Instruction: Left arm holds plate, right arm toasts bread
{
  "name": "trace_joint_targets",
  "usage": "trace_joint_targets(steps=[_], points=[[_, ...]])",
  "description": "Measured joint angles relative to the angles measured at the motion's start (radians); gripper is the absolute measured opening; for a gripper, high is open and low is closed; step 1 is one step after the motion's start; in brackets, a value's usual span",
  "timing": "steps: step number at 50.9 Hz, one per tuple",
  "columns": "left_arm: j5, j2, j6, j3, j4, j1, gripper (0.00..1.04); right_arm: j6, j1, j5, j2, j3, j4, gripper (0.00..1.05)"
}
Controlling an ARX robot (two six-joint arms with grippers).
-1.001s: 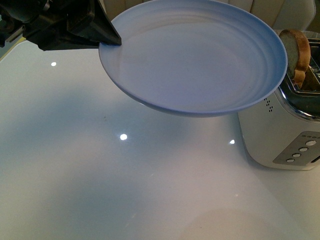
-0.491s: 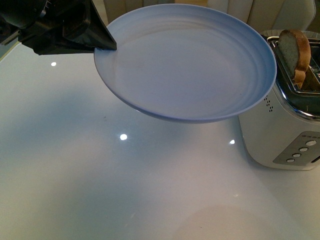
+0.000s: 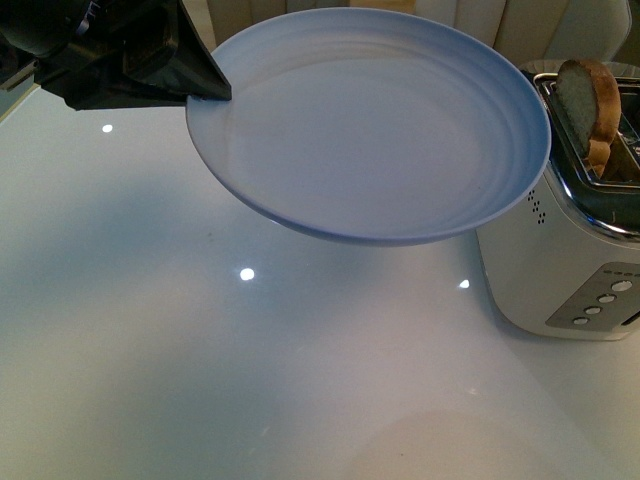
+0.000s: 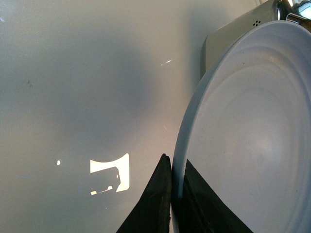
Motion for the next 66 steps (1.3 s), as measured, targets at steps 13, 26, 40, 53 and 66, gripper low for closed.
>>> trace_joint_targets(steps=[13,26,40,53,66], points=[[0.000,-0.001,0.001,0.000,0.000,0.000,0.03,0.000,0.000,0.000,-0.142,0.000,-0.134,0.02],[-0.002,-0.002,0.001,0.000,-0.006,0.000,0.03,0.000,0.000,0.000,-0.259,0.000,-0.247,0.02],[-0.003,-0.002,0.006,0.000,-0.014,0.000,0.03,0.000,0.000,0.000,-0.362,0.000,-0.350,0.02],[-0.005,-0.002,0.017,0.000,-0.019,0.001,0.03,0.000,0.000,0.000,-0.542,0.000,-0.555,0.02],[-0.005,-0.008,0.024,0.001,-0.019,0.003,0.03,-0.001,0.000,0.000,-0.574,0.000,-0.568,0.03]])
